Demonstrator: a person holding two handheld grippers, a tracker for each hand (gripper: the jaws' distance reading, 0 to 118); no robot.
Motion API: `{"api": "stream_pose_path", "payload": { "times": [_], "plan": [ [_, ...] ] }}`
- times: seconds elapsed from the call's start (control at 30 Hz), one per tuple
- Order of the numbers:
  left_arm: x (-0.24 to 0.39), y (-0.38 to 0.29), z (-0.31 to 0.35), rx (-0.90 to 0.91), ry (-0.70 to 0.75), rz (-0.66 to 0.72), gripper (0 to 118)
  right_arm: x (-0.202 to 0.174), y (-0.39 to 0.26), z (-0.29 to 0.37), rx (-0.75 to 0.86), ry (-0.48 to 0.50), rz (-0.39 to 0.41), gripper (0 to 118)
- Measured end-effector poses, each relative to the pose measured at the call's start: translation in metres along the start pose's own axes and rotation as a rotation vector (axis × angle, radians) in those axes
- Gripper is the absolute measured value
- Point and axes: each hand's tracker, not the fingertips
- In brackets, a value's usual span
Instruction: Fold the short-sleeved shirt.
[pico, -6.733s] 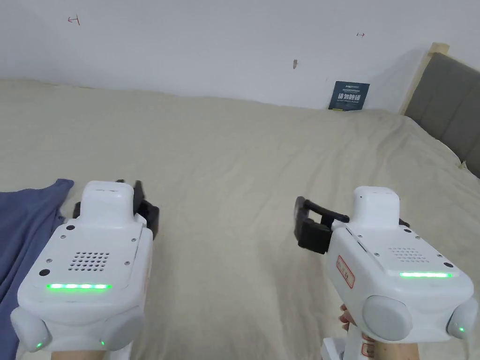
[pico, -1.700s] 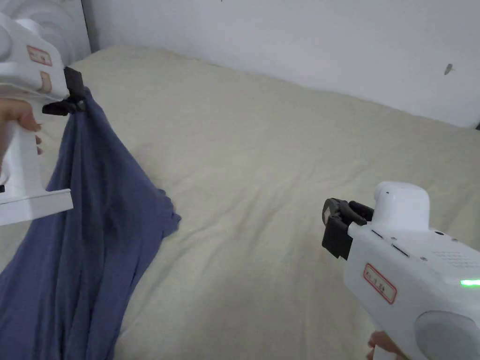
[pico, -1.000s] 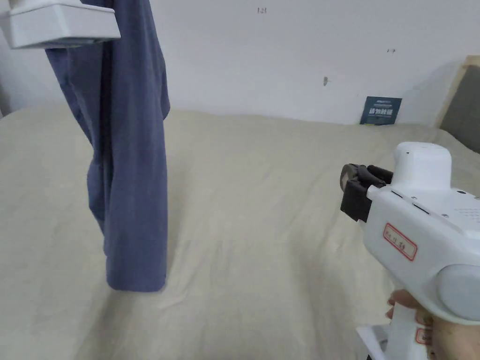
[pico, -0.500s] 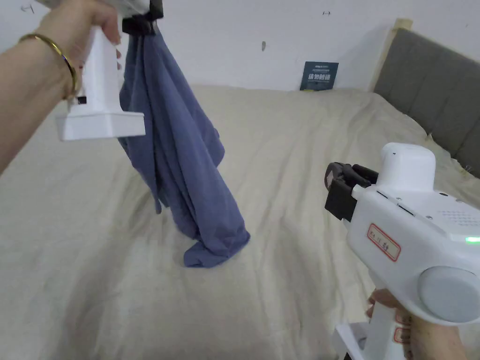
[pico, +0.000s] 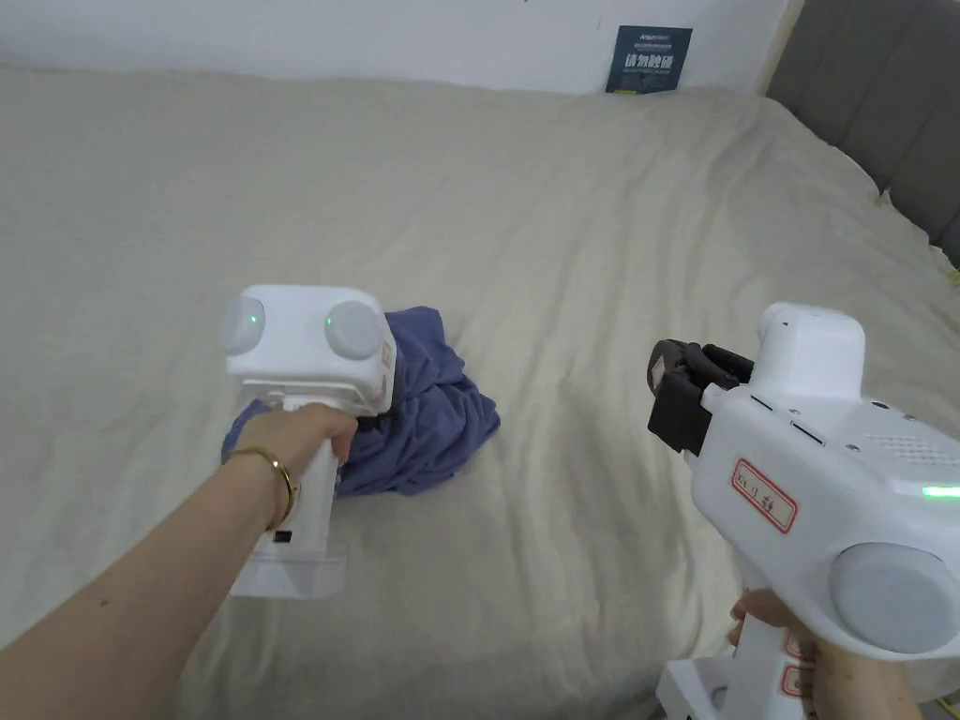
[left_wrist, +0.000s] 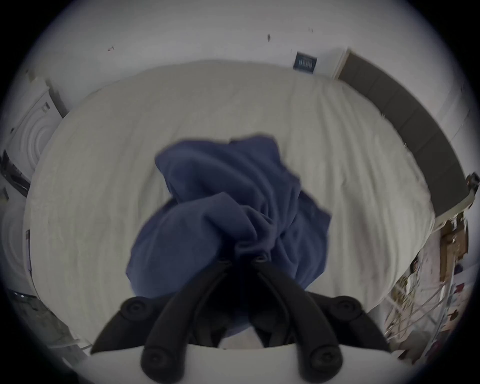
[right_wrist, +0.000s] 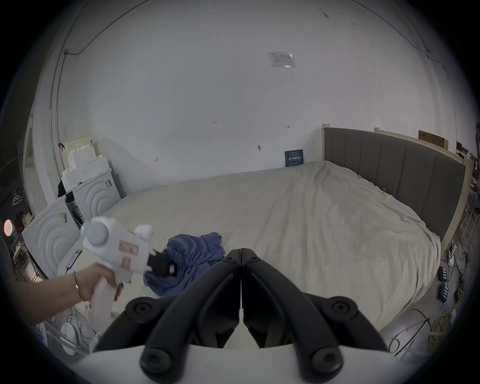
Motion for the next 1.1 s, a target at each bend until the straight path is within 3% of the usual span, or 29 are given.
{"api": "stream_pose_path", "payload": {
  "times": [0.07, 0.1, 0.13, 0.17, 0.43, 0.57, 0.7, 0.73, 0.8, 0.83, 0.87, 1.03, 1.1],
  "plan": [
    [0.0, -0.008, -0.005, 0.01, -0.01, 0.0, 57, 0.0, -0.001, 0.0, -0.013, 0.006, 0.004, 4],
    [-0.002, -0.01, -0.002, 0.012, -0.019, 0.003, 84, 0.003, -0.005, -0.006, -0.018, 0.013, 0.011, 4],
    [-0.005, -0.011, 0.002, 0.017, -0.049, 0.01, 99, 0.005, -0.008, -0.009, -0.021, 0.018, 0.023, 4],
    [-0.009, -0.01, 0.01, 0.045, -0.101, 0.025, 103, 0.004, -0.008, -0.008, -0.023, 0.016, 0.036, 4],
    [-0.055, -0.006, 0.123, 0.478, -0.153, 0.168, 104, -0.002, -0.009, -0.014, 0.023, 0.035, 0.075, 4],
    [-0.065, -0.039, 0.178, 0.796, 0.063, 0.099, 105, -0.003, -0.007, -0.013, 0.066, 0.052, 0.076, 4],
    [-0.067, -0.071, 0.2, 0.868, 0.223, 0.013, 104, -0.026, 0.004, -0.009, 0.136, 0.052, 0.11, 4],
    [-0.068, -0.08, 0.202, 0.866, 0.23, 0.0, 103, -0.027, 0.005, -0.009, 0.146, 0.054, 0.121, 4],
    [-0.067, -0.094, 0.199, 0.866, 0.27, -0.021, 102, -0.064, 0.018, 0.009, 0.17, 0.063, 0.135, 4],
    [-0.066, -0.101, 0.199, 0.878, 0.283, -0.035, 96, -0.07, 0.021, 0.013, 0.177, 0.063, 0.14, 4],
    [-0.064, -0.107, 0.198, 0.885, 0.304, -0.041, 86, -0.075, 0.023, 0.017, 0.182, 0.064, 0.142, 4],
    [-0.066, -0.122, 0.19, 0.856, 0.233, -0.003, 3, -0.059, 0.017, -0.004, 0.204, 0.055, 0.136, 4],
    [-0.071, -0.125, 0.186, 0.859, 0.219, 0.013, 0, -0.056, 0.014, -0.006, 0.197, 0.045, 0.136, 4]
  ]
}}
